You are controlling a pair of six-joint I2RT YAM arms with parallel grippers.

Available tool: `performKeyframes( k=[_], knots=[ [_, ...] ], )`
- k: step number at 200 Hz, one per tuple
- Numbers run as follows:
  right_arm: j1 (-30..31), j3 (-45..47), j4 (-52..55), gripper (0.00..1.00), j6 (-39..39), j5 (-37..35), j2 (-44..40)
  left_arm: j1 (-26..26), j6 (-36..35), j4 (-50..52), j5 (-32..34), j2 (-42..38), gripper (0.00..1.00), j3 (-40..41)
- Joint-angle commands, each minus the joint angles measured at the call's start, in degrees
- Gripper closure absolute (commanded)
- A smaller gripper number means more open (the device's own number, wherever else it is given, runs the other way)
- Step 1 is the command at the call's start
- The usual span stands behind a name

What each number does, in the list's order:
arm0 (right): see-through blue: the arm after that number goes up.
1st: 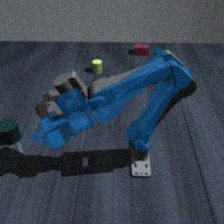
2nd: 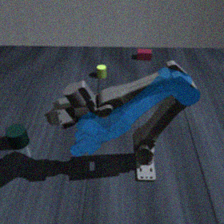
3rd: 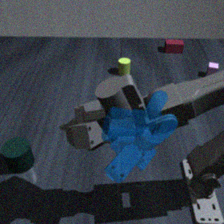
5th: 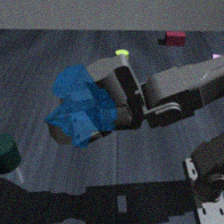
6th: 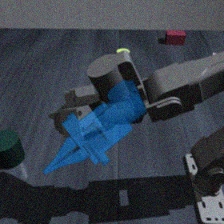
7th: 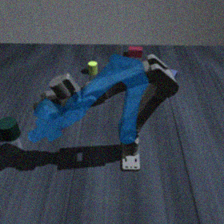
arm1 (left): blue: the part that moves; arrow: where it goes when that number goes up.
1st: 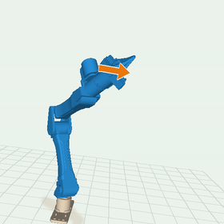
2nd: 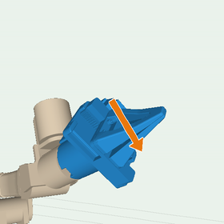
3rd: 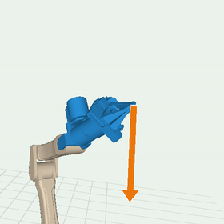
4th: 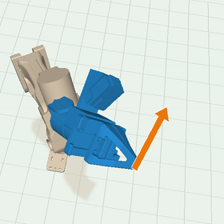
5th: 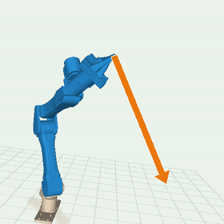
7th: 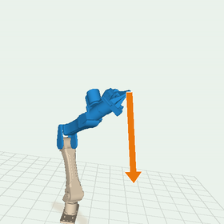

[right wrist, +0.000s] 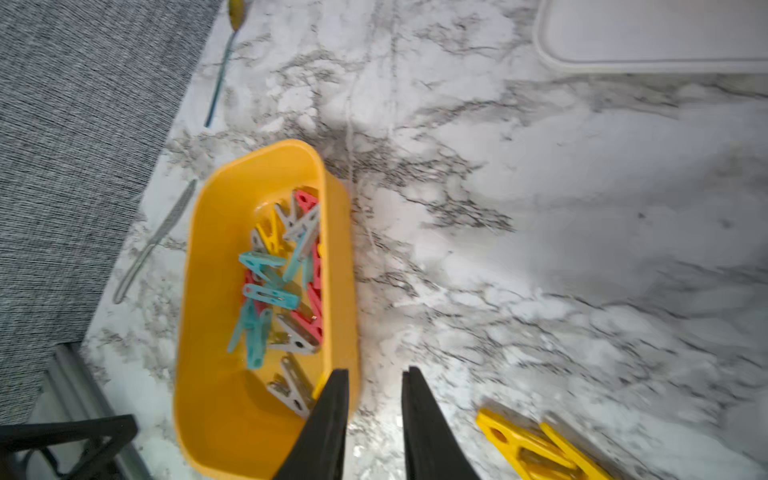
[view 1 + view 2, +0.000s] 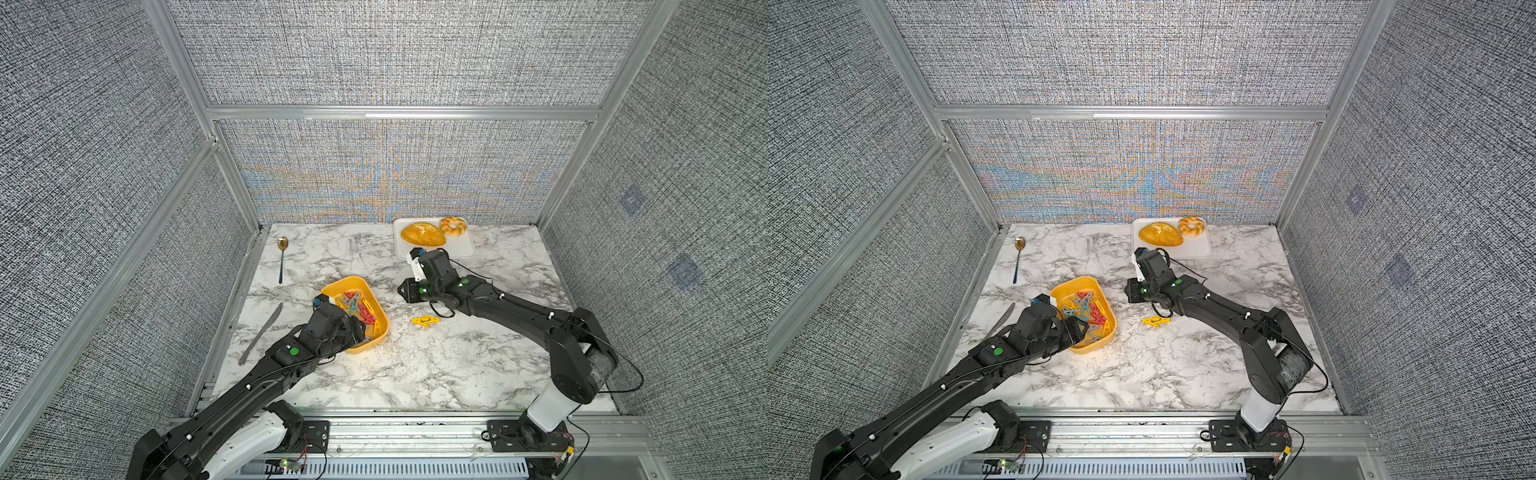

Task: Put the clothespins into the storage box
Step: Pick up the clothespin from the center of the board.

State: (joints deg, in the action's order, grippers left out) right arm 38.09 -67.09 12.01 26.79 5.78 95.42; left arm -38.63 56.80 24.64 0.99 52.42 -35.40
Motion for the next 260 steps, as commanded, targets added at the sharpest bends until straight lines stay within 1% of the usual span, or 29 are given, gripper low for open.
performKeyframes(
  k=[1,17,35,62,134,188,260],
  knots=[
    [-1.3,3.5,2.6,0.71,-2.8,-3.4,-1.0,0.0,-1.1,-2.4,-1.1,0.7,0.23,-0.3],
    [-1.5,6.1,2.4,0.70,-3.5,-3.1,-1.0,0.0,-1.1,-3.2,-1.4,1.5,0.22,-0.2],
    [-1.2,8.7,1.2,0.66,-3.8,-2.3,-0.3,0.0,-1.0,-4.0,-2.0,2.4,0.23,-0.3],
    [-0.2,9.9,0.5,0.63,-4.3,-2.6,1.9,0.0,-1.0,-4.1,-3.0,3.0,0.23,-0.5],
    [1.9,7.7,0.8,0.63,-4.9,-4.5,6.9,0.0,-0.8,-3.5,-2.1,1.0,0.23,0.7],
    [2.7,5.1,3.7,0.63,-6.2,-9.0,6.7,0.0,-0.6,-3.6,-2.1,0.8,0.23,1.1],
    [3.2,5.8,4.4,0.63,-6.9,-9.8,8.8,0.0,-0.6,-3.6,-2.1,0.5,0.23,1.5]
  ],
)
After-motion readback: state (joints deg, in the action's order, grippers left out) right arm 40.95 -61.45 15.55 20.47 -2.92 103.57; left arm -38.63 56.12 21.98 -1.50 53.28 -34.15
